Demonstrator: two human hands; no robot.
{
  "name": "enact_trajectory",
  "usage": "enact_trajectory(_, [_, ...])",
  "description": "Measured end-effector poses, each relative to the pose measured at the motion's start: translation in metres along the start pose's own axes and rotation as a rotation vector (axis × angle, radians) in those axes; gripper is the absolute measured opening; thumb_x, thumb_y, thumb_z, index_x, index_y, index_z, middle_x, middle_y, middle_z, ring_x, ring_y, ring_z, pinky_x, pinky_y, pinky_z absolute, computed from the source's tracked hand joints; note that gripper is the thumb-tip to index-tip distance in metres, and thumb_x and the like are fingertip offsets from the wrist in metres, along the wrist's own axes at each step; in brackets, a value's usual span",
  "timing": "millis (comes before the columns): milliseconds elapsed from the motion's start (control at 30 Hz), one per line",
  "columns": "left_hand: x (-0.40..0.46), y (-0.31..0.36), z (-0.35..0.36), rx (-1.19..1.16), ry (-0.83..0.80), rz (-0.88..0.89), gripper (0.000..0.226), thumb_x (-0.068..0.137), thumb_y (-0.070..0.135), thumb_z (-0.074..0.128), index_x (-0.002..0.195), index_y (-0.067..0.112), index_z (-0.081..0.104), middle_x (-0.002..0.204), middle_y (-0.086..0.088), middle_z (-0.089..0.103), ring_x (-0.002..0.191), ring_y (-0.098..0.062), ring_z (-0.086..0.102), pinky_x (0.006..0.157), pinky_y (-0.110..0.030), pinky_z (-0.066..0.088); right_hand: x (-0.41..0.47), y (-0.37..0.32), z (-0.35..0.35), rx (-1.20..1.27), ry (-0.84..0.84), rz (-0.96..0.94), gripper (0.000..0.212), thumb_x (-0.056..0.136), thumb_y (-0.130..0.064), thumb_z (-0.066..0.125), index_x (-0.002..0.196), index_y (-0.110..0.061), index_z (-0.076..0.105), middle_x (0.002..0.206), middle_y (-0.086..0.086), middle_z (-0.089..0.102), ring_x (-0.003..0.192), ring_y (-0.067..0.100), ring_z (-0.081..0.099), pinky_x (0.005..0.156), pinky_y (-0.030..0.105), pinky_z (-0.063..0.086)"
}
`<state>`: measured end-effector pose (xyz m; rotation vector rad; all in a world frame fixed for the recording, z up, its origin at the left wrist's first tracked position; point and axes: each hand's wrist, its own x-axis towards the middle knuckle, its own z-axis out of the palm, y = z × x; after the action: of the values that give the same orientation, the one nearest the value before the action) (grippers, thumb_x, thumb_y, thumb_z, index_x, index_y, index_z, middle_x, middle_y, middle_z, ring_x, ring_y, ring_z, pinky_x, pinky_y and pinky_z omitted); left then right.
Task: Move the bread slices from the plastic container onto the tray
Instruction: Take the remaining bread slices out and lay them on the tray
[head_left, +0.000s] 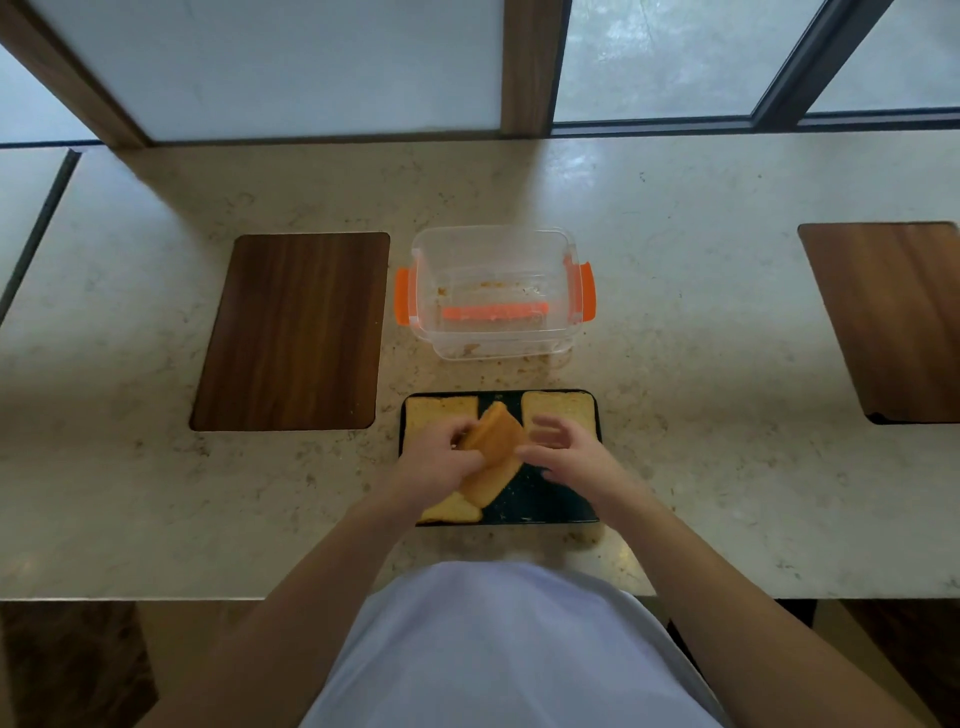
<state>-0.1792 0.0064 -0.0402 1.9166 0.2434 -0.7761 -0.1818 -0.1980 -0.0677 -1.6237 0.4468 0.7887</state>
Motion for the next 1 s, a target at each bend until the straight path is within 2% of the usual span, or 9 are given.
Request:
enact_trajectory(67, [0.001,0.01,0.0,0.131,-0.103,0.087,0.027,0.092,0.021,0.063,0.118,0.027,0.062,0.106,0.003,0.064,0.096,-0.014,0.062,0.074,-0.027,0.05,-0.004,-0.009,-0.006,-0.106,-0.03,-0.177,0.051,0.085,-0.032,0.079,0.132,-0.028,0.06,0.122,-0.01,0.07,0.111,0.007,0.066,0.1,0.036,0.053])
enact_trajectory(167, [0.008,0.022,0.001,0.148,-0.139,0.127,0.023,0.087,0.028,0.068,0.109,0.034,0.063,0.1,0.008,0.066,0.089,-0.007,0.063,0.068,-0.022,0.047,-0.009,-0.015,-0.02,-0.117,-0.053,-0.275,0.026,0.089,-0.025,0.075,0.114,-0.021,0.072,0.109,-0.005,0.076,0.103,0.012,0.07,0.094,0.038,0.055])
enact_trajectory(233, [0.015,0.023,0.003,0.033,-0.087,0.099,0.027,0.082,0.033,0.073,0.108,0.033,0.064,0.103,0.006,0.067,0.092,-0.011,0.064,0.069,-0.024,0.049,-0.012,-0.01,-0.03,-0.052,-0.007,-0.276,0.023,0.088,-0.022,0.076,0.109,-0.015,0.072,0.106,0.003,0.077,0.101,0.02,0.072,0.093,0.043,0.057])
enact_trajectory(300, [0.022,0.018,0.008,-0.112,-0.021,0.034,0.027,0.083,0.029,0.076,0.107,0.028,0.064,0.108,-0.001,0.066,0.095,-0.016,0.066,0.071,-0.028,0.055,-0.015,-0.001,-0.039,0.061,0.028,-0.235,0.026,0.087,-0.02,0.076,0.111,-0.01,0.07,0.109,0.008,0.076,0.103,0.025,0.072,0.093,0.046,0.058])
enact_trajectory(433, [0.032,0.004,0.025,-0.251,-0.018,-0.099,0.03,0.087,0.018,0.077,0.112,0.015,0.061,0.112,-0.007,0.066,0.096,-0.018,0.069,0.069,-0.025,0.059,-0.018,0.022,-0.047,0.164,0.099,-0.099,0.031,0.087,-0.026,0.077,0.113,-0.011,0.067,0.112,0.008,0.075,0.101,0.022,0.072,0.09,0.045,0.06])
enact_trajectory(533, [0.037,-0.002,0.044,-0.209,-0.022,-0.163,0.035,0.085,0.011,0.077,0.115,0.012,0.059,0.112,-0.008,0.065,0.093,-0.019,0.069,0.069,-0.027,0.062,-0.015,0.035,-0.046,0.002,0.242,-0.023,0.026,0.088,-0.028,0.076,0.109,-0.016,0.064,0.106,0.006,0.072,0.093,0.018,0.071,0.075,0.034,0.06])
enact_trajectory(633, [0.042,-0.007,0.06,-0.149,0.013,-0.237,0.038,0.084,0.006,0.077,0.116,0.011,0.058,0.11,-0.009,0.062,0.093,-0.022,0.069,0.073,-0.033,0.063,-0.009,0.046,-0.045,-0.228,0.371,0.005,0.026,0.087,-0.032,0.076,0.105,-0.018,0.065,0.099,-0.002,0.069,0.088,0.012,0.066,0.072,0.031,0.056])
enact_trajectory(800, [0.051,-0.014,0.073,-0.105,0.088,-0.244,0.028,0.086,0.008,0.076,0.107,0.013,0.058,0.109,-0.008,0.061,0.099,-0.022,0.065,0.082,-0.036,0.061,-0.003,0.053,-0.04,-0.419,0.427,0.027,0.03,0.089,-0.037,0.073,0.112,-0.02,0.067,0.098,-0.007,0.068,0.086,0.009,0.062,0.06,0.021,0.043])
enact_trajectory(1000, [0.055,-0.016,0.076,-0.046,0.107,-0.212,0.019,0.091,0.022,0.072,0.105,0.015,0.061,0.097,-0.008,0.067,0.086,-0.02,0.069,0.075,-0.034,0.062,-0.003,0.054,-0.04,-0.532,0.454,0.038,0.03,0.09,-0.04,0.07,0.112,-0.02,0.063,0.098,-0.006,0.068,0.079,0.006,0.058,0.055,0.019,0.035])
